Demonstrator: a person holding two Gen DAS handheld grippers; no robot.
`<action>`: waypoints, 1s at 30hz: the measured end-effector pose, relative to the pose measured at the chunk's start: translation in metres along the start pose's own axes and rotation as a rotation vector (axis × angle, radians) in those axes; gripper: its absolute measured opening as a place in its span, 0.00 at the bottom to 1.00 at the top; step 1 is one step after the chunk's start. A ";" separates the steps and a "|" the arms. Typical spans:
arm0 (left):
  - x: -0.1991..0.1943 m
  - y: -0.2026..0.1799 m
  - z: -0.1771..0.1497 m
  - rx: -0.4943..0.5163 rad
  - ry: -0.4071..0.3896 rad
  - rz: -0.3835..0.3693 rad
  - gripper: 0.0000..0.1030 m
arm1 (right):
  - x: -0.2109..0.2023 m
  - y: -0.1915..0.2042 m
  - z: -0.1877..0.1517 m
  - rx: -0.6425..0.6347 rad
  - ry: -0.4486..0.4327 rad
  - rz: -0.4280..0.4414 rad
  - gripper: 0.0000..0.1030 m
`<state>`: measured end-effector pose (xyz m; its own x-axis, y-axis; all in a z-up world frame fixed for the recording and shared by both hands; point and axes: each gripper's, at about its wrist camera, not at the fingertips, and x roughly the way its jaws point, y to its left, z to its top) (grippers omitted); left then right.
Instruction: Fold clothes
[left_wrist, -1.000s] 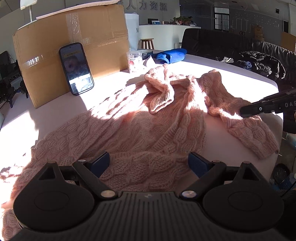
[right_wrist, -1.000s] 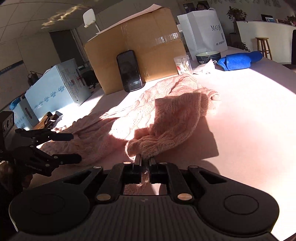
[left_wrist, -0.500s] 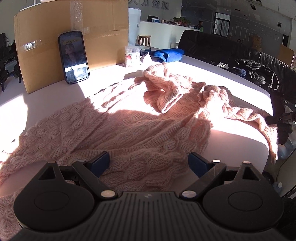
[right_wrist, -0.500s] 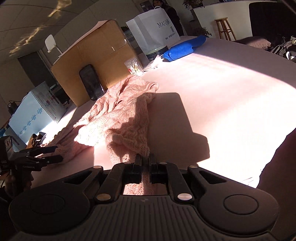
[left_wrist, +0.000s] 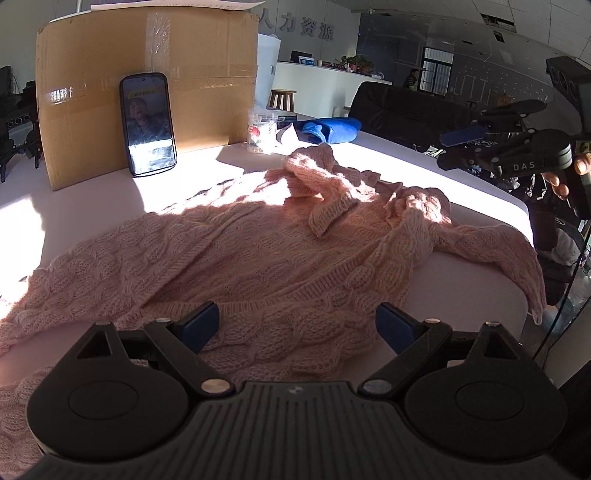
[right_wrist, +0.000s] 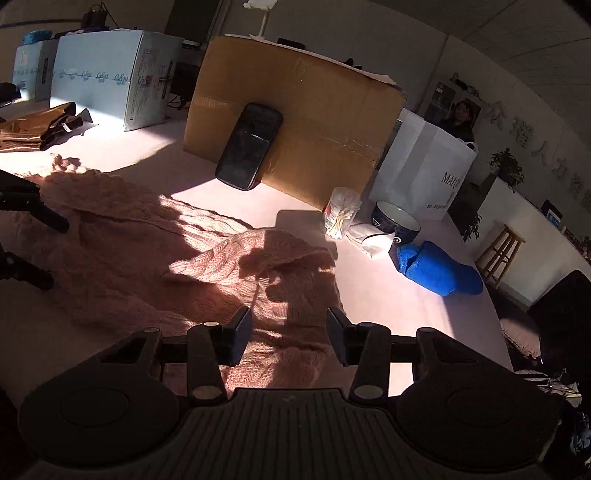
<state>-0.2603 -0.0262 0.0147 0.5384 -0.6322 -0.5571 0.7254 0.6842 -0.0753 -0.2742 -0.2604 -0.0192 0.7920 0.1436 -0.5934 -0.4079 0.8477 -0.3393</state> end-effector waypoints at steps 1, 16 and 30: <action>0.001 -0.001 -0.001 0.007 0.000 -0.004 0.89 | 0.009 -0.003 0.004 -0.093 -0.012 0.080 0.40; 0.005 0.003 -0.008 -0.033 -0.015 -0.001 0.90 | 0.099 -0.046 0.021 -0.502 0.307 0.590 0.14; 0.005 0.005 -0.008 -0.037 -0.009 -0.020 0.95 | 0.128 -0.039 0.030 -0.547 0.549 0.804 0.19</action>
<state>-0.2575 -0.0229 0.0049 0.5279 -0.6489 -0.5479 0.7197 0.6844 -0.1172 -0.1434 -0.2600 -0.0597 -0.0451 0.1892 -0.9809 -0.9635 0.2513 0.0927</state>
